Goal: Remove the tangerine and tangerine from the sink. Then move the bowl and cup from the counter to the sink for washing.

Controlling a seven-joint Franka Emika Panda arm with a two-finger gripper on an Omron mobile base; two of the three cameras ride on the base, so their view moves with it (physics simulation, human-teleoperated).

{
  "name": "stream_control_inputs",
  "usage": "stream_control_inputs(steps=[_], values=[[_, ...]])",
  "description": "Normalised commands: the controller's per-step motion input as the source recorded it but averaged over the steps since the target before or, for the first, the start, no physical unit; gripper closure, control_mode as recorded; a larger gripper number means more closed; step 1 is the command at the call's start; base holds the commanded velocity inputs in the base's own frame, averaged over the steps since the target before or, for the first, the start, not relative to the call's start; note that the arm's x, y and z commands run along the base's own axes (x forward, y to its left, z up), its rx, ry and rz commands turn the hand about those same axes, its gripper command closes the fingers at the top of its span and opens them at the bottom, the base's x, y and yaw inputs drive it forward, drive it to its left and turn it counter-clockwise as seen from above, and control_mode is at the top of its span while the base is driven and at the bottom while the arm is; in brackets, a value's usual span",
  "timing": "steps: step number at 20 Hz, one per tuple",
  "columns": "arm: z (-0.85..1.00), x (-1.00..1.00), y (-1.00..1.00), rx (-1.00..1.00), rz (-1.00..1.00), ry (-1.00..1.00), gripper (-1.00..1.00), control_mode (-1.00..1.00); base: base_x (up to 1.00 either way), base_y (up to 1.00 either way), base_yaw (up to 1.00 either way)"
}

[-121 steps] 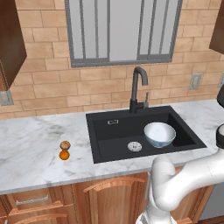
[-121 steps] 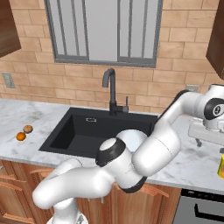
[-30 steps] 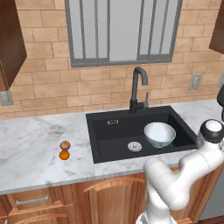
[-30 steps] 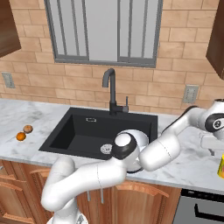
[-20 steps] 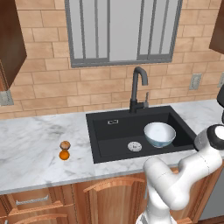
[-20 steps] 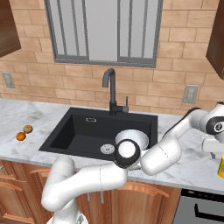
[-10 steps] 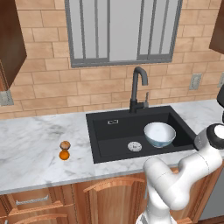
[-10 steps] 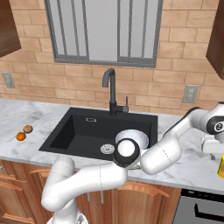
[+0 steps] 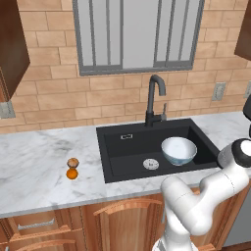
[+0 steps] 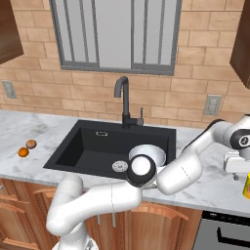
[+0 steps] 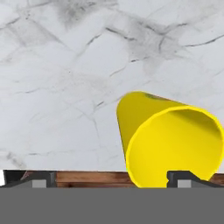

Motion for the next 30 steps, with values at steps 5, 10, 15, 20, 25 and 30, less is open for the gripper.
stream_control_inputs(steps=[5,10,15,20,25,30], values=[[0.10,0.00,0.00,0.11,0.04,0.00,-1.00,-1.00,0.00,0.00,0.00],[0.11,0.05,0.00,0.08,0.06,0.00,-1.00,-1.00,0.00,0.00,0.00],[0.11,0.07,0.00,0.06,0.08,0.00,-1.00,-1.00,0.00,0.00,0.00],[0.03,0.09,0.00,0.06,0.08,0.00,-1.00,-1.00,0.00,0.00,0.00],[0.00,0.05,-0.06,0.04,0.05,0.00,-1.00,-1.00,0.00,0.00,0.00],[0.00,0.02,-0.11,0.06,0.04,-0.03,-1.00,-1.00,0.00,0.00,0.00]])
